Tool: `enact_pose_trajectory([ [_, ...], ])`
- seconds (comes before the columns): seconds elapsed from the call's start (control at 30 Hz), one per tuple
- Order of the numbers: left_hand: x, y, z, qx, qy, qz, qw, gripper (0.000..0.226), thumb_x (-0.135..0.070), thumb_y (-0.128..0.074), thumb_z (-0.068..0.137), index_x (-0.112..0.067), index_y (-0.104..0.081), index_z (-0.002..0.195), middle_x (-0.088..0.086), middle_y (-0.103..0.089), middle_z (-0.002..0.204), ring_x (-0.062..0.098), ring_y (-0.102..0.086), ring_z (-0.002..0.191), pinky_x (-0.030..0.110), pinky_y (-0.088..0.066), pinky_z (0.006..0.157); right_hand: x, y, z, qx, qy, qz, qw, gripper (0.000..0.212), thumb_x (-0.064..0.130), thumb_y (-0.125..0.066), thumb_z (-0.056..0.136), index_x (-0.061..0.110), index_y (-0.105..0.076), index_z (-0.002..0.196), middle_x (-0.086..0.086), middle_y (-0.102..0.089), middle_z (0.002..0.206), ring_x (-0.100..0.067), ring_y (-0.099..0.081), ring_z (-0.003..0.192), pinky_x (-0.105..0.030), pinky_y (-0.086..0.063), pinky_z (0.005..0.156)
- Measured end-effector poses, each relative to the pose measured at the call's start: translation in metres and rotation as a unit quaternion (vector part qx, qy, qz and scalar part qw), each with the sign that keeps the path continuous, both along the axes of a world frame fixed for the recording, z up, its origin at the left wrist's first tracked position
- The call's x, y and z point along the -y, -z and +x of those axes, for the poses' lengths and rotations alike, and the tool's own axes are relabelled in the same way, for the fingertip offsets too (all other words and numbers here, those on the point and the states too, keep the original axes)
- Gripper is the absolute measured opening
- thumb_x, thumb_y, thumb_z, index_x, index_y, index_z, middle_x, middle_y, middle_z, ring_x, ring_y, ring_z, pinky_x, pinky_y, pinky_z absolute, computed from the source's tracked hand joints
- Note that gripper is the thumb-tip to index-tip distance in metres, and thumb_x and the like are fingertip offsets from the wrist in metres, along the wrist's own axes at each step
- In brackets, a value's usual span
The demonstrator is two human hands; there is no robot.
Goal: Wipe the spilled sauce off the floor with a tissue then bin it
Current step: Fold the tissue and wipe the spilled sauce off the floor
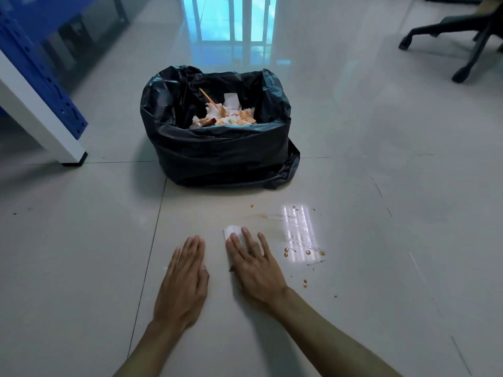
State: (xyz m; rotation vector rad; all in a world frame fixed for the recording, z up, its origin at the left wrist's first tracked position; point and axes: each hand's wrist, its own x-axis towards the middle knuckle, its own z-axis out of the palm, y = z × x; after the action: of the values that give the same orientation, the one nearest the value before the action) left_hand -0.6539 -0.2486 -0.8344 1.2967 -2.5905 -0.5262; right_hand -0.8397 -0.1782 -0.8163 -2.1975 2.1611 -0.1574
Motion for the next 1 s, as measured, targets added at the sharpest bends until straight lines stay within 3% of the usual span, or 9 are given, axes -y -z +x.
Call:
enact_pose_trajectory([
  [0.17, -0.004, -0.003, -0.002, -0.001, 0.001, -0.005, 1.0, 0.059, -0.037, -0.01, 0.099, -0.021, 0.0, 0.156, -0.008, 0.0, 0.165, 0.001, 0.005, 0.15, 0.033, -0.002, 0.123, -0.038, -0.001, -0.059, -0.035, 0.11, 0.002, 0.993, 0.058, 0.022, -0.035, 0.085, 0.003, -0.056, 0.135, -0.012, -0.058, 0.139, -0.041, -0.047, 0.132, -0.053, -0.017, 0.107],
  [0.33, -0.008, -0.003, -0.001, 0.01, -0.002, -0.009, 1.0, 0.06, -0.038, -0.008, 0.099, -0.02, 0.002, 0.155, -0.007, 0.003, 0.165, 0.003, 0.007, 0.15, 0.032, 0.001, 0.123, -0.08, 0.002, -0.112, -0.053, 0.232, 0.045, 0.97, 0.058, 0.02, -0.039, 0.085, 0.005, -0.05, 0.14, -0.011, -0.051, 0.146, -0.039, -0.037, 0.14, -0.05, -0.008, 0.109],
  [0.57, -0.019, -0.002, 0.001, 0.029, -0.015, -0.015, 0.999, 0.061, -0.037, -0.006, 0.098, -0.018, 0.004, 0.155, -0.003, 0.005, 0.165, 0.005, 0.01, 0.15, 0.037, -0.003, 0.123, -0.109, 0.006, -0.092, 0.001, 0.319, -0.002, 0.948, 0.053, 0.018, -0.034, 0.09, 0.002, -0.053, 0.137, -0.016, -0.053, 0.143, -0.034, -0.039, 0.14, -0.048, -0.014, 0.111],
  [0.77, -0.018, -0.002, 0.003, 0.017, -0.017, -0.013, 1.0, 0.061, -0.036, -0.007, 0.097, -0.018, 0.0, 0.155, -0.004, 0.001, 0.165, 0.004, 0.006, 0.151, 0.033, 0.0, 0.122, -0.068, 0.004, -0.039, 0.03, 0.25, -0.013, 0.968, 0.056, 0.021, -0.031, 0.091, -0.001, -0.05, 0.139, -0.019, -0.048, 0.146, -0.035, -0.03, 0.143, -0.047, -0.004, 0.115],
  [1.0, -0.014, 0.001, 0.004, -0.001, -0.02, -0.007, 1.0, 0.061, -0.035, -0.007, 0.096, -0.02, -0.007, 0.155, -0.007, -0.005, 0.164, 0.0, 0.001, 0.15, 0.03, -0.003, 0.122, -0.02, 0.002, 0.045, 0.053, 0.073, -0.006, 0.996, 0.059, 0.026, -0.034, 0.09, 0.001, -0.046, 0.143, -0.017, -0.046, 0.149, -0.034, -0.031, 0.143, -0.05, -0.011, 0.112],
])
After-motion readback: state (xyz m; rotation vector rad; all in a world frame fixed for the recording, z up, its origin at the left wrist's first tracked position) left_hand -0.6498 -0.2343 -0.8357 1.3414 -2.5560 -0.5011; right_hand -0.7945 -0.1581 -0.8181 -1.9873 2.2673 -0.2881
